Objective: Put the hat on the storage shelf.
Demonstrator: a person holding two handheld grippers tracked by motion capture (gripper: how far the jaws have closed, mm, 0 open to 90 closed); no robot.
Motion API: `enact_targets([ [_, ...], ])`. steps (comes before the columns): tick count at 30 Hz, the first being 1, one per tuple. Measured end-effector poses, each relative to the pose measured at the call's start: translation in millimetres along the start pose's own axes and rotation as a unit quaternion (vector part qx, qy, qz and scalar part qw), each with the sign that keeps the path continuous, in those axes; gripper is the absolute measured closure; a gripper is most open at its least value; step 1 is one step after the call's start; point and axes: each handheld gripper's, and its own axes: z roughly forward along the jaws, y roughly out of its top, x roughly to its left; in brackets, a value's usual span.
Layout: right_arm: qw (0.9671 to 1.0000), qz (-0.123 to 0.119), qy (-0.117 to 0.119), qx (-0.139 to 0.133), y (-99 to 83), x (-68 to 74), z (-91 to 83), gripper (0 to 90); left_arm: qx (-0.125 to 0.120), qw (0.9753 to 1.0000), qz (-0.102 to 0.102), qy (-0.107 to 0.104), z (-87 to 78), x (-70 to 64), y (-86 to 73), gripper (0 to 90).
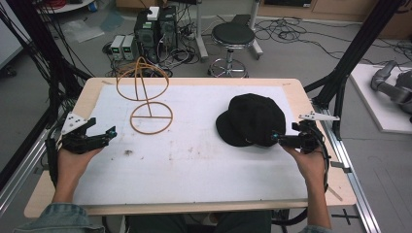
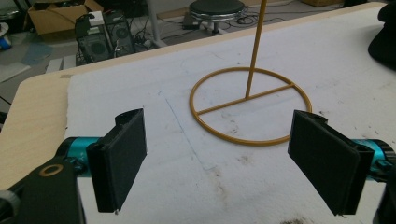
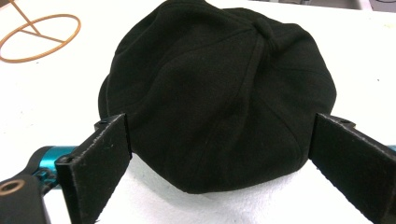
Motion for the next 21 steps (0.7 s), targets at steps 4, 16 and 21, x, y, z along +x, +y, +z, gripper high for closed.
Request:
enact_targets([
  [4,1.0000,0.001,-0.001,-0.004,0.1,-0.8,-1.3,5.6,-0.002,1.0000,0.002,0.000,-1.2,-0.9,0.4,19.8],
  [16,0.9999,0.006,-0.005,-0.010,1.3,-2.3,0.6,5.6,0.002,1.0000,0.000,-0.002,-1.7,0.7,-1.2,19.9],
  [21,0.9999,0.007,0.000,-0.009,3.1,-3.8,3.1,5.6,0.002,1.0000,0.000,0.001,-1.7,1.3,-1.3,19.9],
])
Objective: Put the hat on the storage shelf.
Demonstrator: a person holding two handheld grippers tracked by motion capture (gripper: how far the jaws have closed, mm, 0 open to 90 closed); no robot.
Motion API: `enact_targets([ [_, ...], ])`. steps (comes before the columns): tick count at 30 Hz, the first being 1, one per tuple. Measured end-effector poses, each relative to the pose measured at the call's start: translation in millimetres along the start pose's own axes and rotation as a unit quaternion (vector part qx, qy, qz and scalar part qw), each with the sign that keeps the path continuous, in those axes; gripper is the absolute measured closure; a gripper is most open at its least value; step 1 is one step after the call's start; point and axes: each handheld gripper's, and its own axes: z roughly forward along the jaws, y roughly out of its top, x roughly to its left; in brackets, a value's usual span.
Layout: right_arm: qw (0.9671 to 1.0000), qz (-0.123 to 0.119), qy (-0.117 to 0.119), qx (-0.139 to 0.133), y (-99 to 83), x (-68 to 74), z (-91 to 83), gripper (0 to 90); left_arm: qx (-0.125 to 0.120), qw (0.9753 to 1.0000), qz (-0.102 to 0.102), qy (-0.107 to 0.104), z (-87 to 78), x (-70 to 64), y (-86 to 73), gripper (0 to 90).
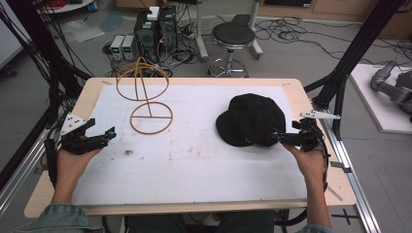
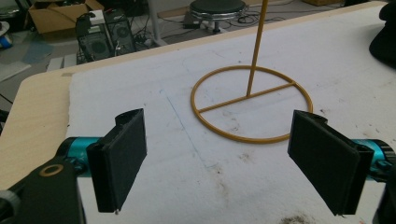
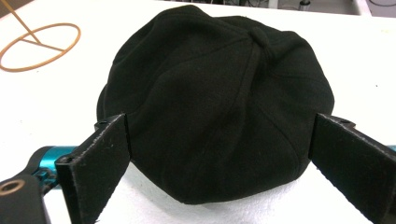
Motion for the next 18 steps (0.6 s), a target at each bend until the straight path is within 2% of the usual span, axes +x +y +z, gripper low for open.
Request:
enact_targets([
  [9,1.0000,-0.006,0.003,0.008,3.9,-1.8,9.6,5.7,0.002,1.0000,0.000,-0.002,0.7,0.0,-0.8,19.9],
  [18,0.9999,-0.010,0.003,0.008,27.4,-4.8,23.3,6.5,0.006,1.0000,0.000,-0.002,1.6,-0.3,-1.5,20.0],
])
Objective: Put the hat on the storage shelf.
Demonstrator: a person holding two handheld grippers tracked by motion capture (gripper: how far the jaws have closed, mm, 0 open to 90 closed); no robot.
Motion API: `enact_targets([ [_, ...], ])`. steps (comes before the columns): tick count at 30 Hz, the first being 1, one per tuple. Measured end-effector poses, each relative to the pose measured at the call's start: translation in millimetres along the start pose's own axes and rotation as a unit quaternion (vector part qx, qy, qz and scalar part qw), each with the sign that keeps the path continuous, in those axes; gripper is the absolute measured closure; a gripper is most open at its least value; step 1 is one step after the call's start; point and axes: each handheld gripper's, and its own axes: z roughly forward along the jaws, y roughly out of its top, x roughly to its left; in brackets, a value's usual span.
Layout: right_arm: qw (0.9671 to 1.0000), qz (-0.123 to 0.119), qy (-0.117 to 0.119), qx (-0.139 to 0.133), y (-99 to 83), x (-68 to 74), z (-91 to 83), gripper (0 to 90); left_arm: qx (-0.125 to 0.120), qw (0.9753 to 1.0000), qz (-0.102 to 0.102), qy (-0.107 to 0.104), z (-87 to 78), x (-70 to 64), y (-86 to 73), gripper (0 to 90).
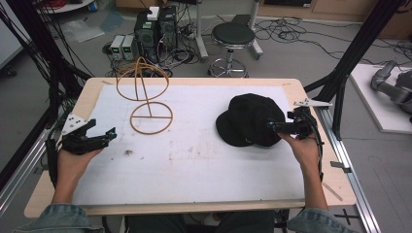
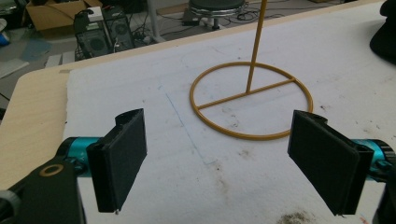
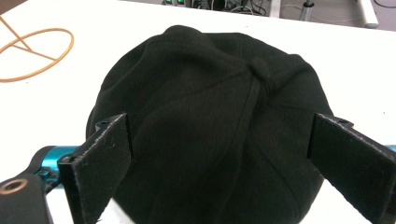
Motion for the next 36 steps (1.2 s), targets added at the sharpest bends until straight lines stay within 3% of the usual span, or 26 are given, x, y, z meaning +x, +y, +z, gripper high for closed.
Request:
enact_targets([
  [7,0.9997,0.007,-0.005,-0.024,11.3,-2.9,8.2,6.5,0.001,1.0000,0.000,0.000,-0.2,0.7,-0.3,20.0],
  [13,0.9981,0.033,-0.002,-0.052,13.9,-9.2,21.4,6.5,-0.001,1.0000,0.001,-0.003,0.0,-0.5,0.4,20.0],
  [17,0.9961,0.052,-0.008,-0.071,14.2,-9.3,29.6,6.5,-0.002,1.0000,0.000,-0.003,-0.2,-0.3,0.3,20.0],
  [18,0.9942,0.065,-0.009,-0.086,14.3,-11.0,34.5,6.5,-0.001,1.0000,0.000,-0.003,-0.7,0.1,0.4,20.0],
  [21,0.9929,0.070,-0.013,-0.095,14.4,-13.1,37.9,6.5,-0.002,1.0000,0.001,-0.003,-1.1,0.6,0.6,20.1],
  [28,0.9916,0.092,-0.018,-0.089,11.7,-19.4,50.9,6.4,-0.002,1.0000,0.001,-0.004,-1.4,1.0,0.7,20.1],
  [31,0.9917,0.094,-0.010,-0.087,10.7,-20.0,56.1,6.4,-0.002,1.0000,0.001,-0.006,-1.5,0.7,0.8,20.2],
  [34,0.9891,0.120,0.006,-0.085,8.5,-23.0,63.3,6.4,-0.005,1.0000,0.000,-0.007,-2.4,1.0,1.2,20.3],
  [36,0.9891,0.121,0.007,-0.084,8.0,-23.5,64.6,6.5,-0.005,1.0000,0.000,-0.007,-2.7,1.5,1.4,20.3],
])
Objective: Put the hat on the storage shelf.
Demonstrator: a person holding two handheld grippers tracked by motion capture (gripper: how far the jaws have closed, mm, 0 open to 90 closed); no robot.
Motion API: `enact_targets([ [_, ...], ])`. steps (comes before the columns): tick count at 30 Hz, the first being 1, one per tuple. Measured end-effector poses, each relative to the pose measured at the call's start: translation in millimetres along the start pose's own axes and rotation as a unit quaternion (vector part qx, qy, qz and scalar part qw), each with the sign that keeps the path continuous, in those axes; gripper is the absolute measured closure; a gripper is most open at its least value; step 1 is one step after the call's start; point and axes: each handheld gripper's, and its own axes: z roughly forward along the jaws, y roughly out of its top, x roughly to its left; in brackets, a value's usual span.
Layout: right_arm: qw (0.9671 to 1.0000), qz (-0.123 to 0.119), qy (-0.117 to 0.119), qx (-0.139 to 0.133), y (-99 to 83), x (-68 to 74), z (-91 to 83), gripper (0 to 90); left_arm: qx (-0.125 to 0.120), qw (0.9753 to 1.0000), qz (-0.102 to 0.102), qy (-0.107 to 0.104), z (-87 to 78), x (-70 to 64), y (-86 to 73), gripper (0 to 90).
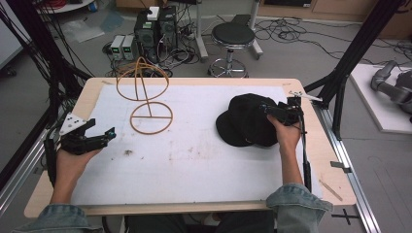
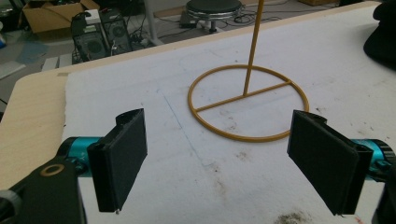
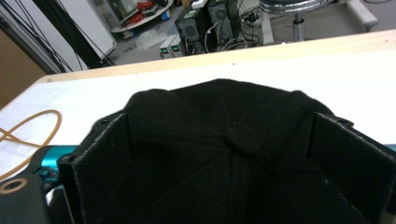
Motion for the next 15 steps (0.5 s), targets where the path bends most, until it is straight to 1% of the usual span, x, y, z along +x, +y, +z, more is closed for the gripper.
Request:
enact_targets([
  [2,1.0000,-0.002,-0.003,0.004,-1.3,-1.0,3.2,6.5,0.000,1.0000,-0.002,0.001,0.1,0.1,-0.2,20.3],
  [3,0.9999,0.003,-0.007,0.006,-2.6,-1.9,5.5,6.5,0.001,1.0000,-0.001,0.001,0.0,0.4,-0.3,20.3],
  [4,0.9999,0.008,-0.007,0.006,-3.6,-3.0,6.6,6.5,0.001,1.0000,-0.002,0.002,-0.1,0.7,-0.5,20.3],
  [6,0.9999,0.009,-0.006,0.003,-4.4,-3.8,7.4,6.5,0.001,1.0000,-0.002,0.002,-0.2,0.8,-0.5,20.3],
  [7,0.9998,0.018,-0.005,0.005,-5.1,-4.0,7.6,6.5,0.001,1.0000,-0.001,0.002,-0.4,1.0,-0.4,20.3],
  [8,0.9997,0.021,-0.004,0.007,-6.4,-4.9,9.0,6.5,0.001,1.0000,-0.001,0.002,-0.4,1.0,-0.4,20.3],
  [10,0.9998,0.020,-0.004,0.008,-7.0,-5.5,9.8,6.5,0.001,1.0000,-0.001,0.002,-0.4,0.9,-0.4,20.3],
  [11,0.9996,0.024,0.001,0.012,-8.1,-5.9,11.4,13.2,0.001,1.0000,-0.001,0.002,-0.4,0.8,-0.4,20.3],
  [12,0.9996,0.025,0.011,0.012,-8.7,-6.1,11.7,16.6,0.000,1.0000,-0.002,0.001,-0.4,0.8,-0.3,20.3],
  [14,0.9995,0.025,0.013,0.011,-8.9,-5.5,12.3,17.4,0.000,1.0000,-0.001,0.001,-0.5,0.7,-0.3,20.3],
  [15,0.9996,0.019,0.013,0.014,-9.5,-4.5,13.7,20.1,0.000,1.0000,-0.001,0.002,-0.6,0.8,-0.1,20.3],
])
